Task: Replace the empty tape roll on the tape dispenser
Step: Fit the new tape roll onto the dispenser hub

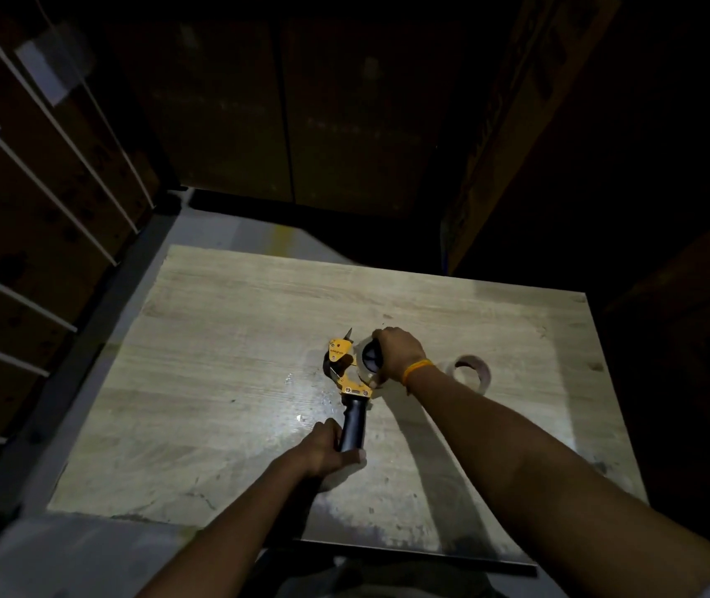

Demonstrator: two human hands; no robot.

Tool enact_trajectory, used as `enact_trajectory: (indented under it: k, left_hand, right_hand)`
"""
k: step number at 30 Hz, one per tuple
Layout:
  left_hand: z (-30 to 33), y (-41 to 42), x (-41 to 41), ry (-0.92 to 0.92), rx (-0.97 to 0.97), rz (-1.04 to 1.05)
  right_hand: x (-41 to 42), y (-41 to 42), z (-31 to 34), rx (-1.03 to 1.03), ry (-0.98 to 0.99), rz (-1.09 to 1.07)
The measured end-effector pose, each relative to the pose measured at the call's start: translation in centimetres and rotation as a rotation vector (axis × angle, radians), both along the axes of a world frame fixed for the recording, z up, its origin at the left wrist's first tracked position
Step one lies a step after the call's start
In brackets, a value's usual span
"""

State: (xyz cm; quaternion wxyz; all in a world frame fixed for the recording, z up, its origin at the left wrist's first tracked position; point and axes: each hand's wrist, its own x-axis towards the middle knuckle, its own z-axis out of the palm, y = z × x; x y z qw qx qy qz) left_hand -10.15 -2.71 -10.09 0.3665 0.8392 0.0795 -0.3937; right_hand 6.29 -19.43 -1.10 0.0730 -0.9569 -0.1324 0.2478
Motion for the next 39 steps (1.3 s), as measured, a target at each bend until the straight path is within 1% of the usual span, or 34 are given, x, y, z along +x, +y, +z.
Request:
enact_trajectory:
  k: [7,10,12,16,17,19,21,24,26,28,31,33,34,36,39]
  left_hand:
    - [0.7,-0.6,-0.6,-0.045,0.027,-0.033]
    - [0.8,-0.3,-0.5,-0.052,0.035,-0.035]
    - [0.7,-0.2,-0.6,-0.056,0.038,-0.030]
    - [0.8,-0.3,-1.2,-0.093,0.011,-0.016]
    - [0.9,-0.3,-1.3,-0.101,-0.004,0.002]
    - [0.9,-0.2,-1.6,-0.102,-0.017,0.012]
    - [0.9,-0.1,-1.6,-0.107,-0.014,-0.006]
    - [1.0,-0.2,-1.2,-0.125,-0.016,-0.030]
    - [1.1,-0.3,-1.1,-0.141,-0.011,-0.067]
    - [1.2,-0.3,-1.2,-0.153,0.008,-0.088]
    - [1.3,-0.2,-1.2,-0.153,0.023,-0.083]
    - [1.7,-0.4,-1.1,-0.145,0.024,-0.080]
    - [1.8,-0.5,-1.1,-0.140,0.022,-0.080]
    - [2.0,-0.5,-1.2,-0.134,0.011,-0.099]
    - [1.7,0.4,-1.2,-0.128,0.002,-0.137]
  right_hand:
    - [-0.3,-0.4,0.6,-0.003,0.018,0.127]
    - [0.0,-0.1,1.0,-0.043,0.029,0.283]
    - [0.0,0.2,1.4,-0.078,0.029,0.350]
    - [0.0,-0.4,0.8,-0.051,0.027,0.398]
    - [-0.3,-0.5,0.6,-0.023,0.024,0.375]
    - [-1.7,-0.3,0.3,0.113,-0.019,0.266]
    - [-3.6,0.6,-0.2,0.228,-0.142,0.176]
    - [-6.0,2.2,-1.4,0.195,-0.192,0.167]
    - [-7.0,3.4,-2.3,0.103,-0.200,0.223]
    - [-7.3,4.0,-2.9,0.032,-0.255,0.246]
    - [-7.3,4.5,-3.1,0.108,-0.380,0.268]
    - [-7.7,4.5,-3.1,0.141,-0.424,0.343]
    - [-8.0,4.5,-3.0,0.156,-0.432,0.344]
    - [-8.5,4.3,-2.5,0.187,-0.423,0.257]
    - [-9.0,3.5,-2.2,0.202,-0.365,0.057]
